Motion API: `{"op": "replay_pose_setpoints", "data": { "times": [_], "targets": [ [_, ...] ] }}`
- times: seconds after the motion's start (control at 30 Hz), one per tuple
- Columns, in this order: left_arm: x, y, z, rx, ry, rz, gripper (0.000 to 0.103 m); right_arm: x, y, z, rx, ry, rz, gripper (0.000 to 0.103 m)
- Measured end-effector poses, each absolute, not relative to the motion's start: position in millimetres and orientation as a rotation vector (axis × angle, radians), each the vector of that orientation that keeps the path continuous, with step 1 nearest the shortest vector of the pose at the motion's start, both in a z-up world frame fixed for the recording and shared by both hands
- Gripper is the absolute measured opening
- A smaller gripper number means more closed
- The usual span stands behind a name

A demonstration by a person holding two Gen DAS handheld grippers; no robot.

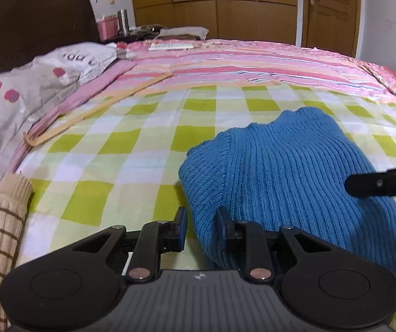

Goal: Fold small clothes

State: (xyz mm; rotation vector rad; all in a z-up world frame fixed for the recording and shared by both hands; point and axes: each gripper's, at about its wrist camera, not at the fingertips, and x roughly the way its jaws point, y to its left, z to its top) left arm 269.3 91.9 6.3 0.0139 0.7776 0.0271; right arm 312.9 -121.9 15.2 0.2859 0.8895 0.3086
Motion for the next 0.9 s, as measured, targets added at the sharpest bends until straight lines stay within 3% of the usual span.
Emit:
{"op": "replay_pose_setpoints", "data": {
  "times": [0.67, 0.9],
  "targets": [
    [226, 104, 23, -0.259, 0.754, -0.131, 0.032, 301, -138, 4, 0.400, 0.914, 0.381, 0.070],
    [229, 101, 12, -0.245, 0.790, -0.163, 0.047, 301, -135, -4, 0.440, 0.937, 0.419, 0.073]
  ]
}}
